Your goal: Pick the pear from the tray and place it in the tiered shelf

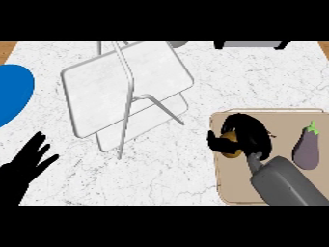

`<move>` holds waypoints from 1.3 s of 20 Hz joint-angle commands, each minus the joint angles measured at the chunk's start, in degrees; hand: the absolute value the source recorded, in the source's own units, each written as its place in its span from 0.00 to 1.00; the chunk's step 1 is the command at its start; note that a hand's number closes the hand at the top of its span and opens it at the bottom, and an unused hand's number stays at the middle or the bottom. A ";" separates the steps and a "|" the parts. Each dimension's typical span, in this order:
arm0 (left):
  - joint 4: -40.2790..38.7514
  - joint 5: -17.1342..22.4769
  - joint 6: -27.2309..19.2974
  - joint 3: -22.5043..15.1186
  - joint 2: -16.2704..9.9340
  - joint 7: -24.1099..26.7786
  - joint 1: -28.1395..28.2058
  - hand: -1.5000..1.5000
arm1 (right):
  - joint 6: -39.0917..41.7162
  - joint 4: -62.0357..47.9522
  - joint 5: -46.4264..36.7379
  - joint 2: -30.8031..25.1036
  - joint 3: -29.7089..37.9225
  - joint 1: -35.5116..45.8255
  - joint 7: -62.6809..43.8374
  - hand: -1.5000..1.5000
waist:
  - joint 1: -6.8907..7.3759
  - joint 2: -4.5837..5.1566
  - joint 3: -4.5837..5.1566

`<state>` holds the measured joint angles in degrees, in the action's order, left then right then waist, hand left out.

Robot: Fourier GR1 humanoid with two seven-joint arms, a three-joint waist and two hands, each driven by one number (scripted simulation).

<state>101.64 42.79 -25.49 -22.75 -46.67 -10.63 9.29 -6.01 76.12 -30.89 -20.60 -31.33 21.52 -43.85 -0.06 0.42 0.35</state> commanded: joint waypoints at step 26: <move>-24.79 -6.65 4.16 -2.79 16.36 5.74 -13.01 0.50 | 14.27 47.71 -0.67 20.56 -8.67 35.12 -33.59 1.00 | -0.15 -1.03 -0.16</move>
<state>77.77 37.47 -20.86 -24.42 -32.61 -6.07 -4.14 3.41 122.59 -34.81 -0.89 -46.92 48.80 -65.36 -0.52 -0.60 -0.01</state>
